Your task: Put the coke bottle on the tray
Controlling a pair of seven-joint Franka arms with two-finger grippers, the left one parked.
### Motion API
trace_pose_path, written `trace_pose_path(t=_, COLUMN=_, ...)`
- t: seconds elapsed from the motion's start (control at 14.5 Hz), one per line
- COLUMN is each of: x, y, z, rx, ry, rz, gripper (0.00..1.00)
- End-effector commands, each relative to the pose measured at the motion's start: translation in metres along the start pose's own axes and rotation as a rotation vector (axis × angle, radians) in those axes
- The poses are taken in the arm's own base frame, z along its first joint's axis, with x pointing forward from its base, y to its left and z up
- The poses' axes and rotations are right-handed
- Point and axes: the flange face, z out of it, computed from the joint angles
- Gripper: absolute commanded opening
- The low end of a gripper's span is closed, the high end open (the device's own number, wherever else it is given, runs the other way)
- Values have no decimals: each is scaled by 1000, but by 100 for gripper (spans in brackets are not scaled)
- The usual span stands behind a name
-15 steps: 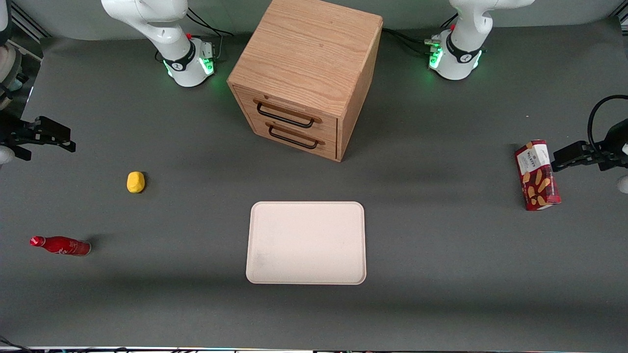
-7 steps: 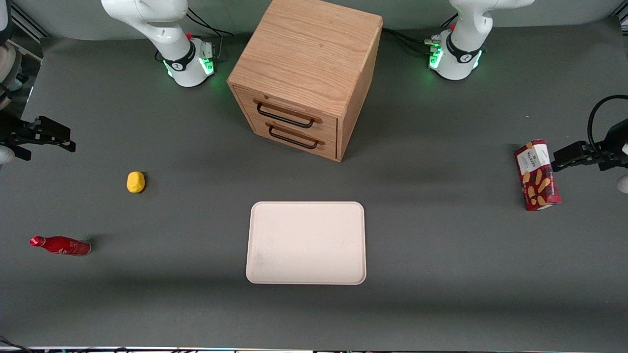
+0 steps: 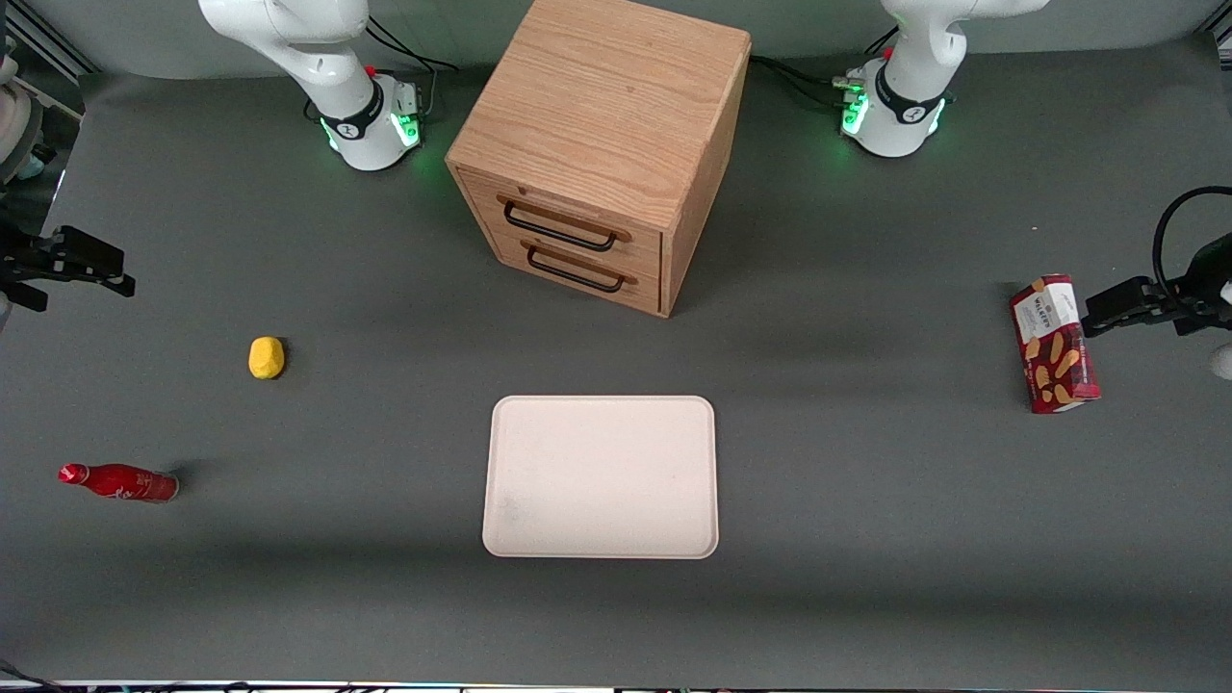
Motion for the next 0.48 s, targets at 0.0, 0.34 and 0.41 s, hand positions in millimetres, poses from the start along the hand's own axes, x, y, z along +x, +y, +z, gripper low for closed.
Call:
trace_pose_path(t=0.0, x=8, y=23, z=-1, rx=10, ry=9, rz=42, gripper=100)
trace_pose_path(t=0.34, x=37, y=74, z=9, rx=14, ry=-3, rz=52, gripper=100)
trace_pose_path(t=0.41, x=42, y=87, z=15, rx=17, ry=-10, rz=43, gripper=100)
